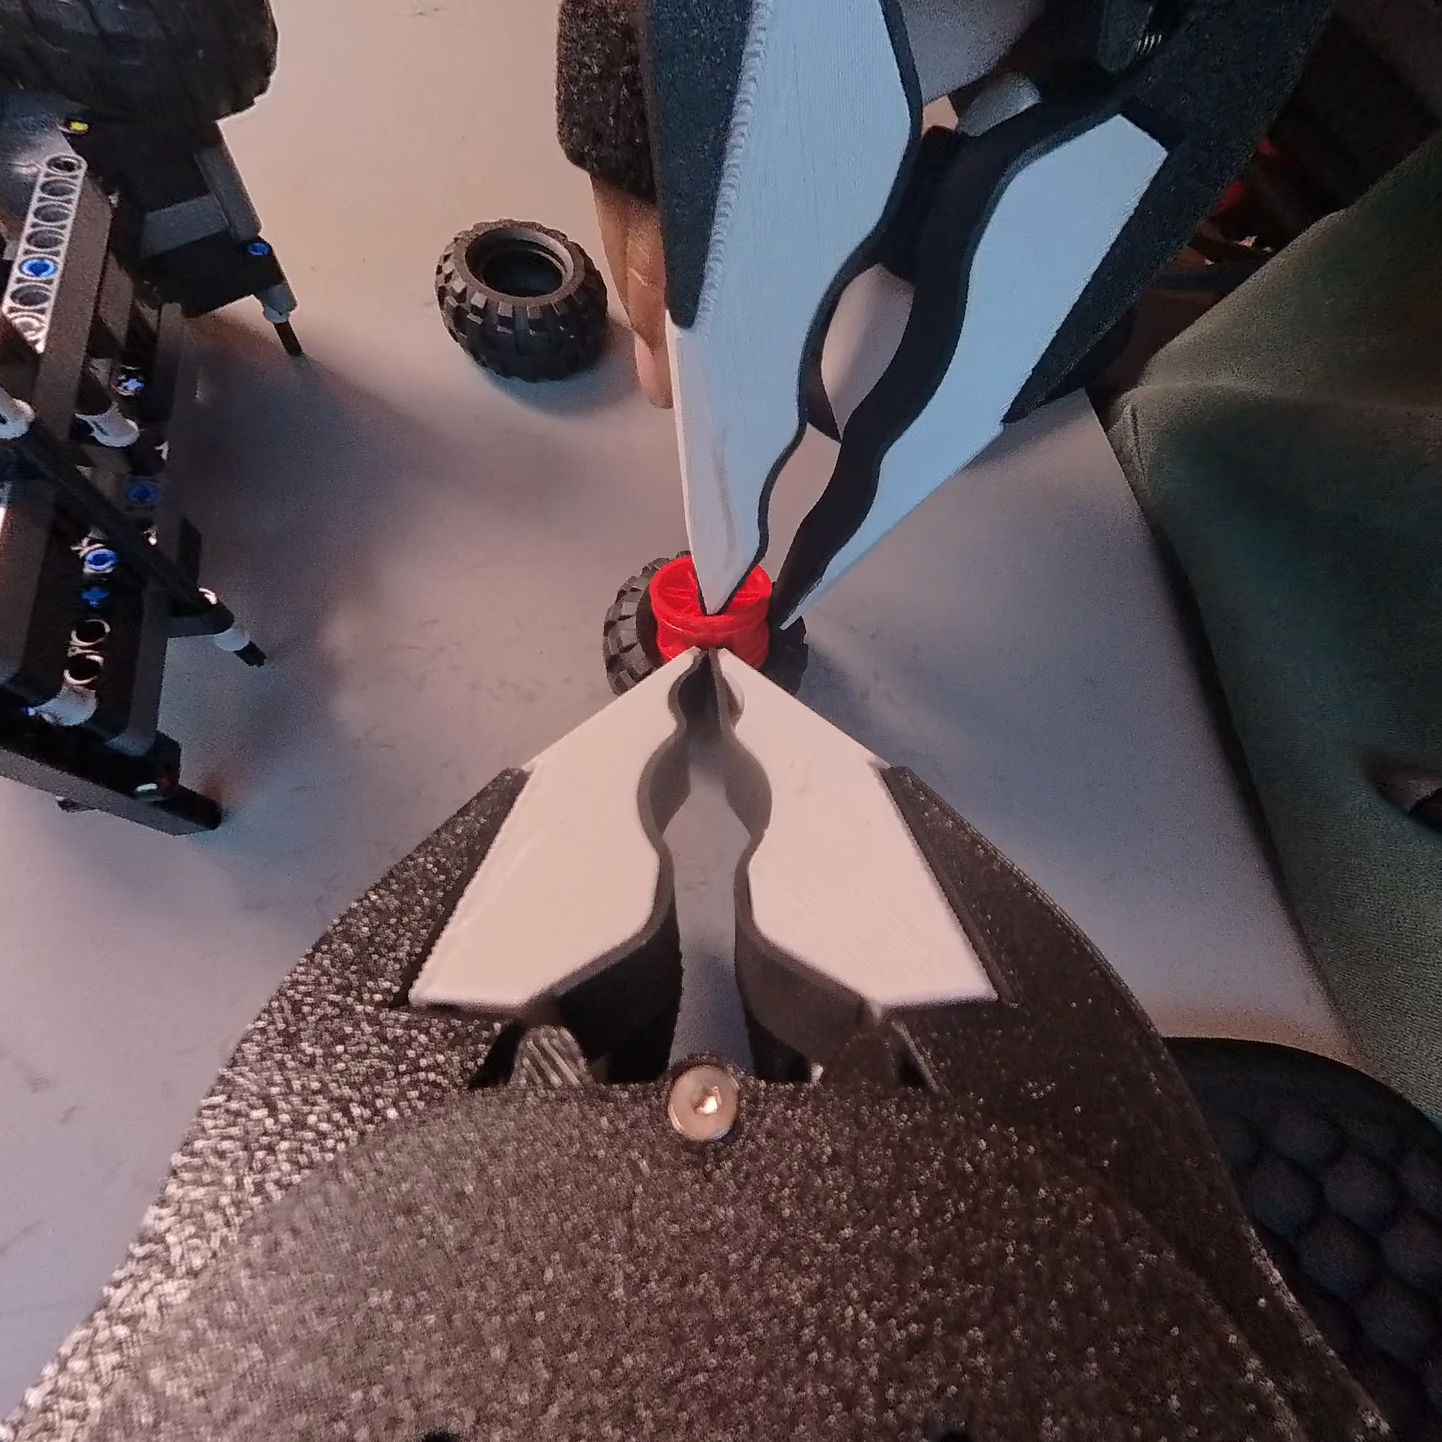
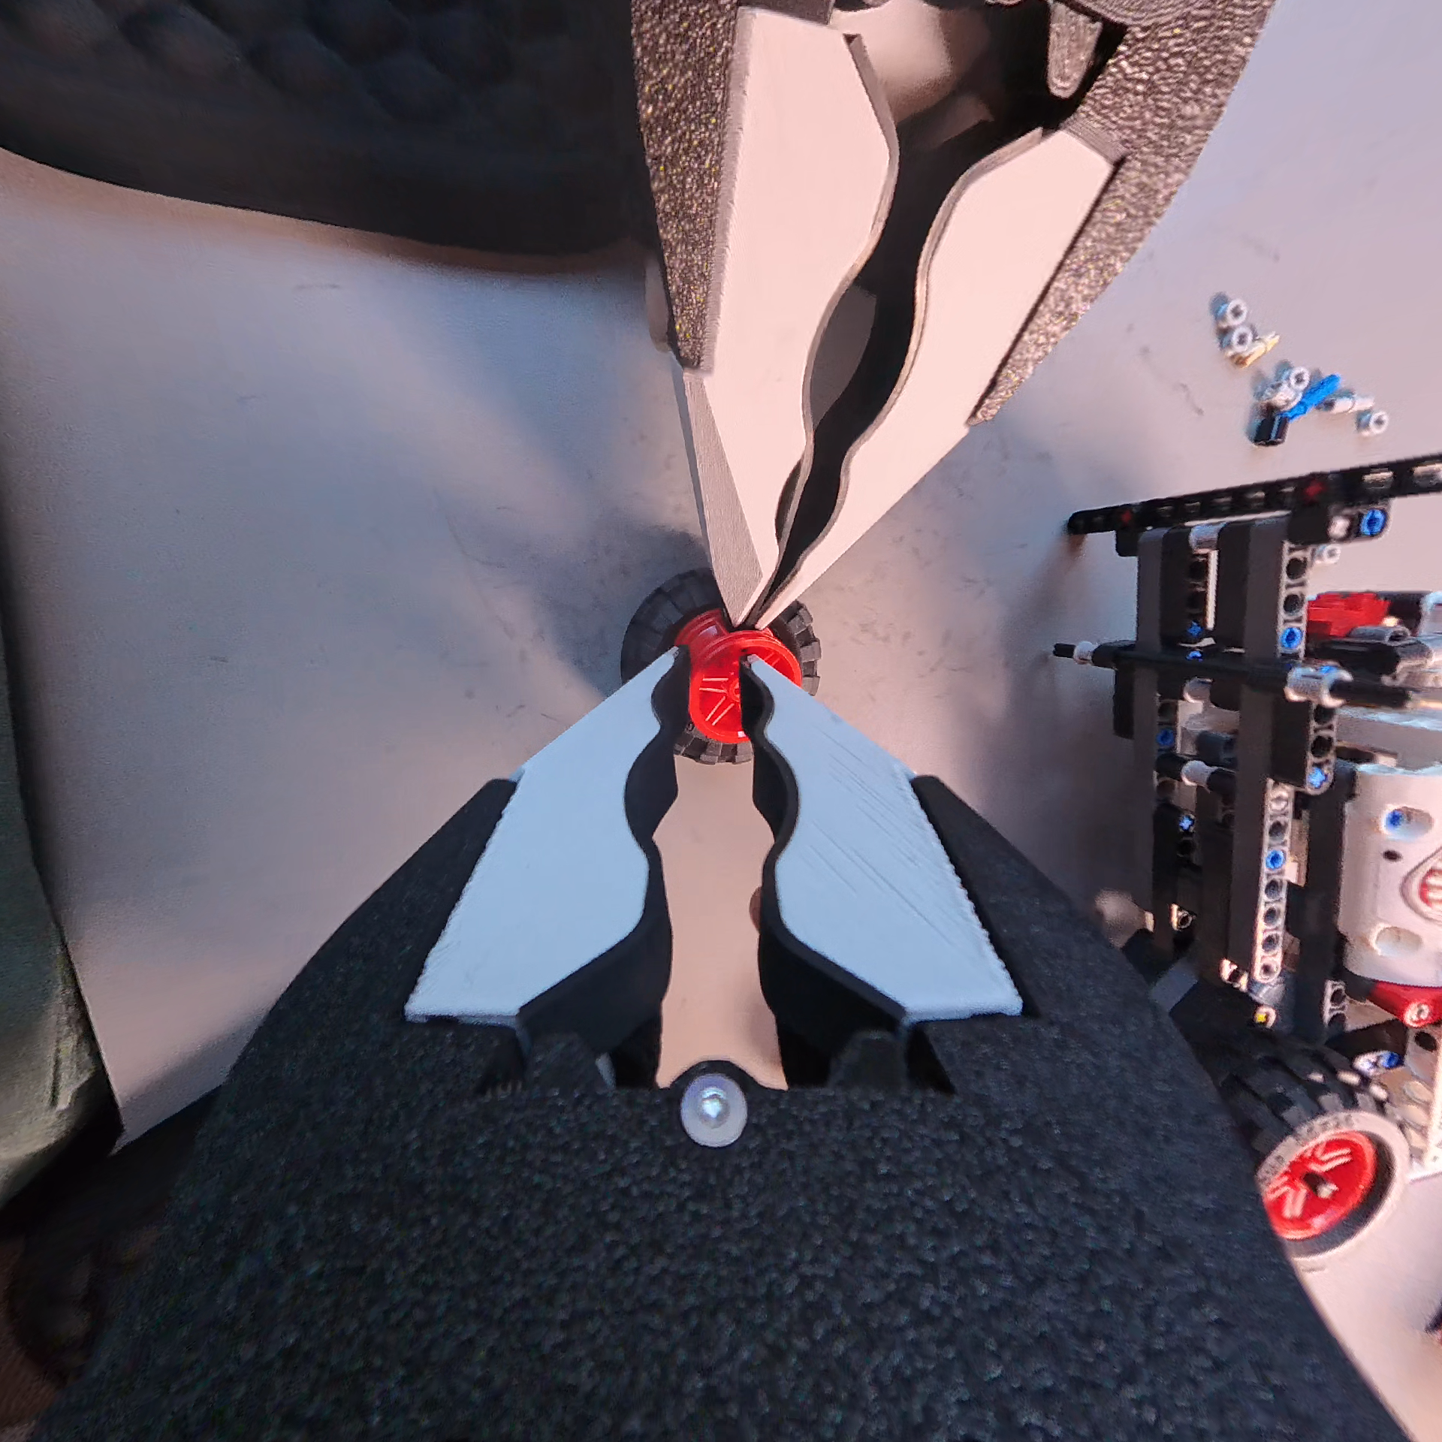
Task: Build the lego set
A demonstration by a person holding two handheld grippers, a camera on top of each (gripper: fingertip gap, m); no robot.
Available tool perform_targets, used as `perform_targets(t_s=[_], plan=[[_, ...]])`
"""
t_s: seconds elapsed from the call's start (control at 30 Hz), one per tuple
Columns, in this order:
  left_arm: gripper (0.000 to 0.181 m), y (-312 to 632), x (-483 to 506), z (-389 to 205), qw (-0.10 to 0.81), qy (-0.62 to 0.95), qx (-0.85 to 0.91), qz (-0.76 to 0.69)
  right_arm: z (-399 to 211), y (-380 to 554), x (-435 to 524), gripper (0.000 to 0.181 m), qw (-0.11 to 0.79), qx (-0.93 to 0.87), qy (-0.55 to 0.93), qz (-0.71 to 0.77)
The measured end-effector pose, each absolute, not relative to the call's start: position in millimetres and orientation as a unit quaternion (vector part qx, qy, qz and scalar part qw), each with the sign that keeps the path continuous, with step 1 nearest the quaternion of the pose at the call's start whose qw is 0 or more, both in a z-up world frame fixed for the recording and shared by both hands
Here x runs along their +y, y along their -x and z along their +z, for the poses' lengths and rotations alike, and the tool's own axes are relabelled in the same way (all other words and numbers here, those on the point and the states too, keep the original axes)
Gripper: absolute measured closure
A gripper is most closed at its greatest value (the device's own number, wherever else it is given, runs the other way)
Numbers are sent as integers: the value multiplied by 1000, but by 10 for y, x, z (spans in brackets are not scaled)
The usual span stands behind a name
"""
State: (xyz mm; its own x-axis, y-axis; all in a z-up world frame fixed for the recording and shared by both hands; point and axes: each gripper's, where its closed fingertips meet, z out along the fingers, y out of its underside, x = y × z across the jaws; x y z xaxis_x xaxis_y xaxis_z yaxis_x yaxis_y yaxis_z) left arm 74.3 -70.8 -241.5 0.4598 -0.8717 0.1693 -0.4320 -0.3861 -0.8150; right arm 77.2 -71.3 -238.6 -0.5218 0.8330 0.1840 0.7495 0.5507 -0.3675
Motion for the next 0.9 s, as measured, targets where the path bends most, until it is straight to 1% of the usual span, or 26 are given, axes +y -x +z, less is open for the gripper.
perform_targets(t_s=[0.1,0.17,0.23,0.4,0.5,0.6,0.63,0.67,0.8,0.9], plan=[[180,-728,-720,-2431,353,774,424,-311,-2403,-771,-714,170,159,-886,425,99],[166,-716,-762,-2450,339,773,431,-319,-2417,-776,-712,170,147,-901,400,81],[163,-712,-771,-2453,337,773,434,-318,-2434,-781,-714,171,137,-918,368,55],[149,-741,-811,-2475,335,767,452,-309,-2478,-776,-721,171,113,-942,315,22],[132,-678,-764,-2490,342,771,451,-292,-2485,-777,-724,171,115,-946,302,26],[109,-680,-684,-2643,332,782,466,-247,-2492,-770,-730,172,116,-944,305,39],[107,-711,-666,-2701,323,784,477,-230,-2495,-766,-733,172,116,-944,305,42],[108,-750,-641,-2714,326,780,488,-219,-2497,-764,-734,172,115,-944,305,43],[122,-831,-671,-2720,318,768,507,-229,-2502,-761,-735,173,117,-946,299,43],[123,-829,-682,-2719,316,767,507,-232,-2510,-756,-741,173,121,-951,284,35]])
